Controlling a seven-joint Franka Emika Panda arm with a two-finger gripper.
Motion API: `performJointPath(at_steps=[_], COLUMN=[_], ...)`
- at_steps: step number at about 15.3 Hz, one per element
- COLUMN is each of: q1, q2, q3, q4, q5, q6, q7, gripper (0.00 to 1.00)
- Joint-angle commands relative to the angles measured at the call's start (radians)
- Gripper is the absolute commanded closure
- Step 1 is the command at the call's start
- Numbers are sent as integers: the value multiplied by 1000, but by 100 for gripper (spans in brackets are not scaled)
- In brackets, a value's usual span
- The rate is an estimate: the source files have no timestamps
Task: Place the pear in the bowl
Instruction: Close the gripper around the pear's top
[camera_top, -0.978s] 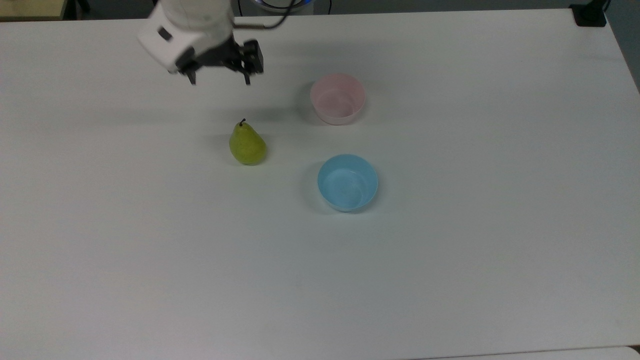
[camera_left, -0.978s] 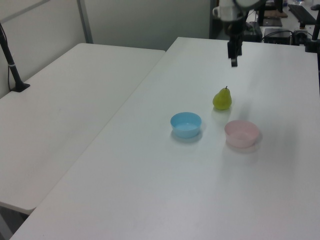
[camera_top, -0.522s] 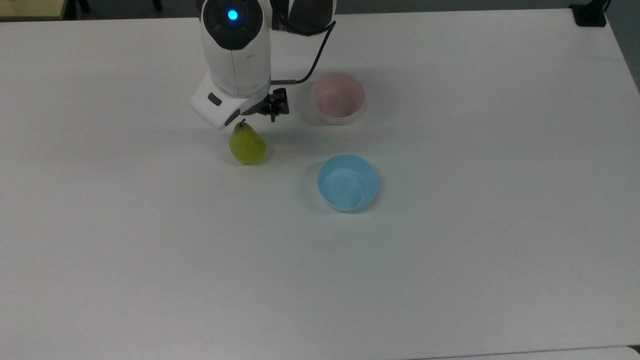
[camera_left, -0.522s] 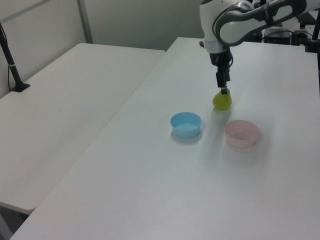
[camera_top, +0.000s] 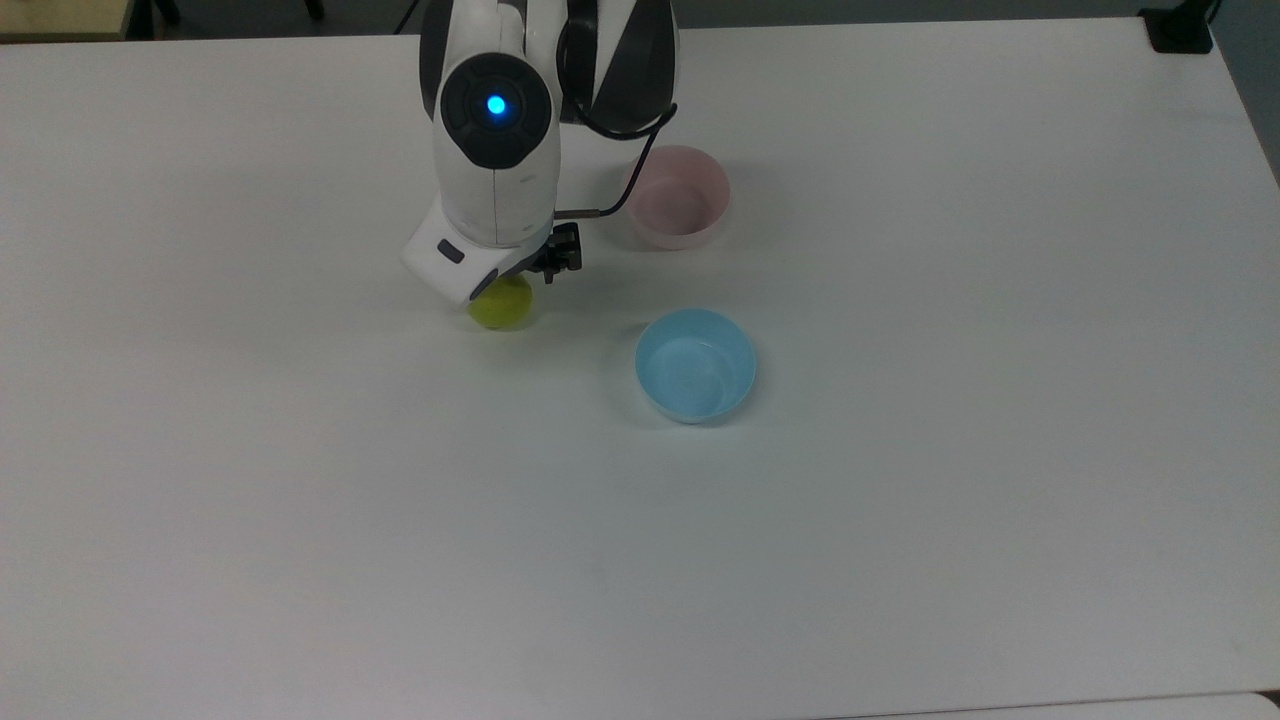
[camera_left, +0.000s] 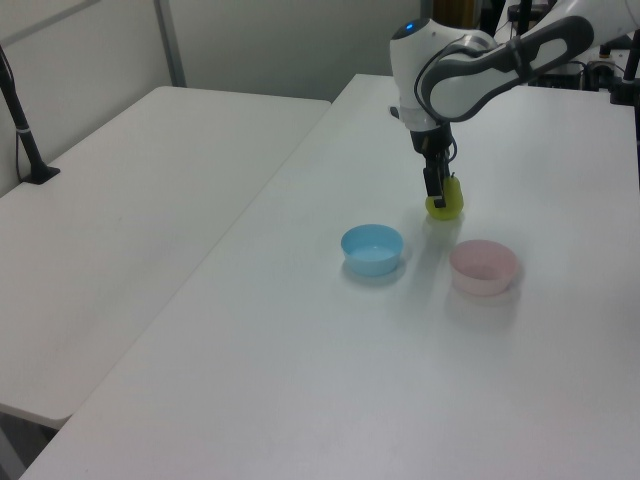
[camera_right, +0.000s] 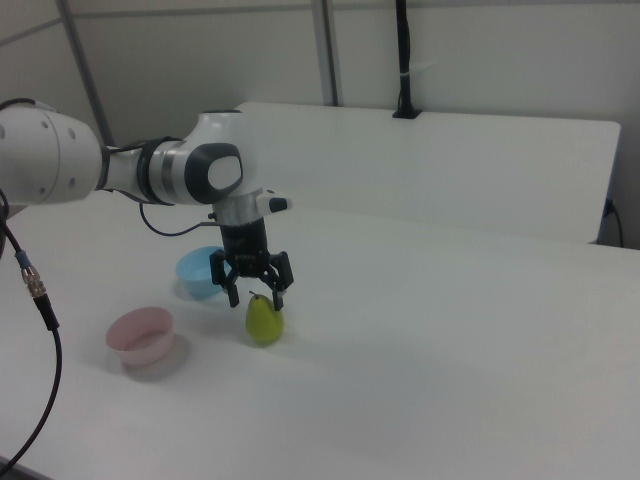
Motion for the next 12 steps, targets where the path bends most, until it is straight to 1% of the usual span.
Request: performJointPath(at_steps=[1,3,5,6,7,10,12], q1=[21,21,20,18,13,15,21], q2=[10,11,-1,-21,-59,-151,-206], q3=[-14,-14,-14,-14,-15,-17,-21], q4=[-33,-31,-27,-25,-24,-19,-17], q5=[-19,-18,-18,-18,-13,2,33], q6=[60,64,51,47,30,-33,-65], q7=[-17,-17,-21,-26,-27,-32,-33], gripper=[19,33,51,55,57,56,56])
